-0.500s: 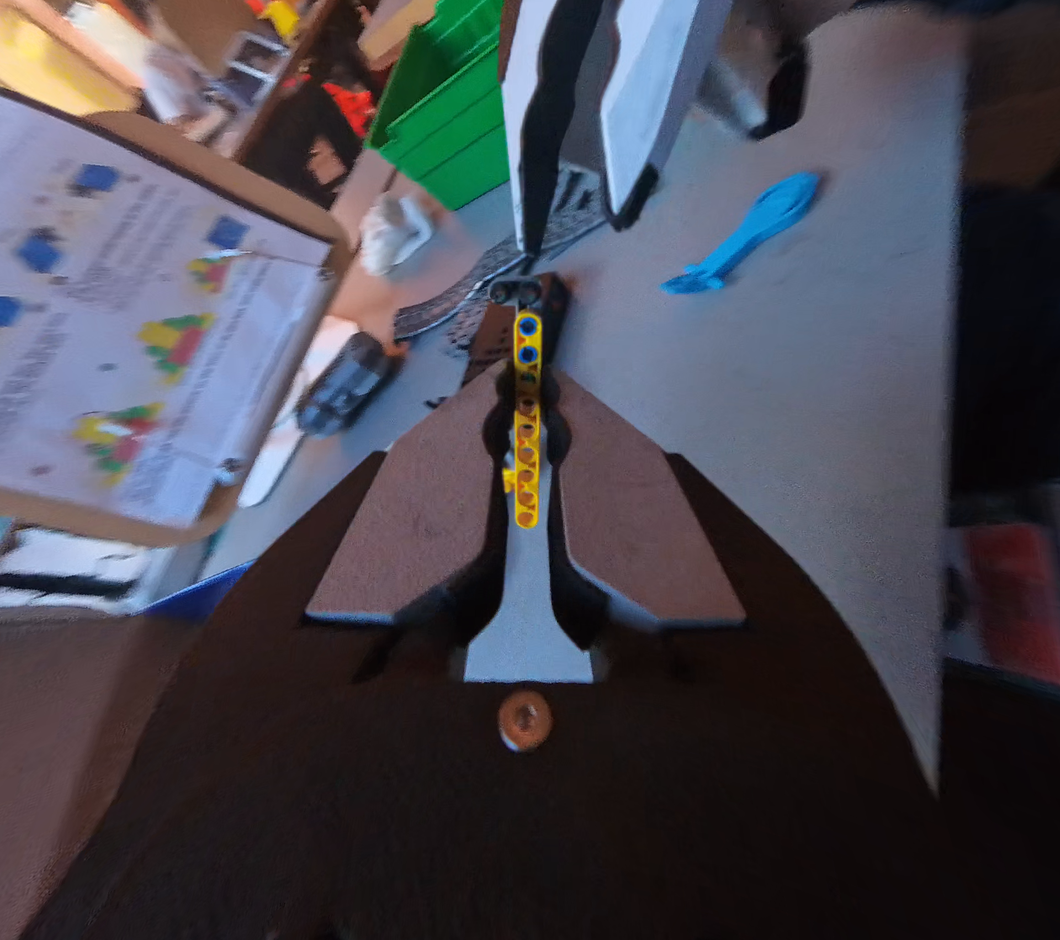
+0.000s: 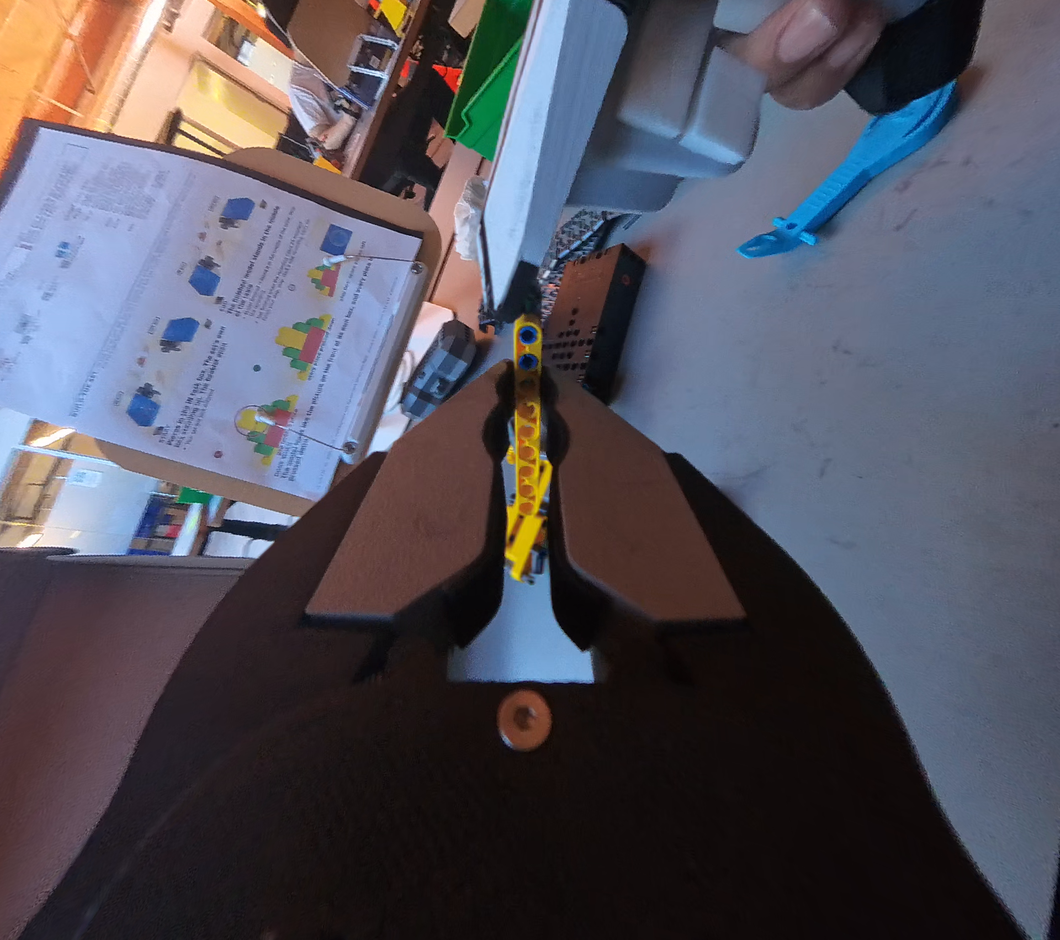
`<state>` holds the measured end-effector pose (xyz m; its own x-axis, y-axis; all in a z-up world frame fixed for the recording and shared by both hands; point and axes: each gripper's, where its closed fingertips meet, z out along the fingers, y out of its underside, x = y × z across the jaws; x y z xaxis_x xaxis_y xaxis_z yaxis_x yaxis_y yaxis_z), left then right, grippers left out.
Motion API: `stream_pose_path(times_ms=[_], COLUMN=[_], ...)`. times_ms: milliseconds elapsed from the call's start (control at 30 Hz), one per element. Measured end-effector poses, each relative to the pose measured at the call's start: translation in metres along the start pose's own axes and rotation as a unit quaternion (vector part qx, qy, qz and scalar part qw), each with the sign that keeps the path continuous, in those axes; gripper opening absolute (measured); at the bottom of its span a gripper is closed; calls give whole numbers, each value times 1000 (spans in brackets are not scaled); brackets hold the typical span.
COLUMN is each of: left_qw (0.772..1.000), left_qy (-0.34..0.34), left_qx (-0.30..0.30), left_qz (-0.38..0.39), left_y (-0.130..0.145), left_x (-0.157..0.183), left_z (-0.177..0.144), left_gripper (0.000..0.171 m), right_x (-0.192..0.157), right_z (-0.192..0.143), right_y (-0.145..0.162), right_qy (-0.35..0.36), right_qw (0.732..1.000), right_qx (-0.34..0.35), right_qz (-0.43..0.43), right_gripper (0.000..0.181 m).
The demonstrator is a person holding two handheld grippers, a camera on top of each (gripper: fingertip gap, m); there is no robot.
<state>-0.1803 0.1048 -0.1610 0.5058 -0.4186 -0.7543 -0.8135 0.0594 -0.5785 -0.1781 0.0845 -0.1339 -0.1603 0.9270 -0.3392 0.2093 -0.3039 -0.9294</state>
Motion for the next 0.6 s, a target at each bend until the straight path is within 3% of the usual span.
stream_pose_path(times_ms=[267, 600], left_qw=[1000, 999], left_qy=[12, 4], left_qx=[-11, -41], left_qz=[4, 25], left_y=[5, 15], left_x=[6, 8], left_z=[4, 9], left_gripper=[4, 4], right_x=[-7, 1], right_z=[4, 9], right_y=[3, 12], right_qy=[-42, 4], right_qw=[998, 1000], right_qx=[7, -23], right_qz=[36, 0], right_gripper=[13, 21])
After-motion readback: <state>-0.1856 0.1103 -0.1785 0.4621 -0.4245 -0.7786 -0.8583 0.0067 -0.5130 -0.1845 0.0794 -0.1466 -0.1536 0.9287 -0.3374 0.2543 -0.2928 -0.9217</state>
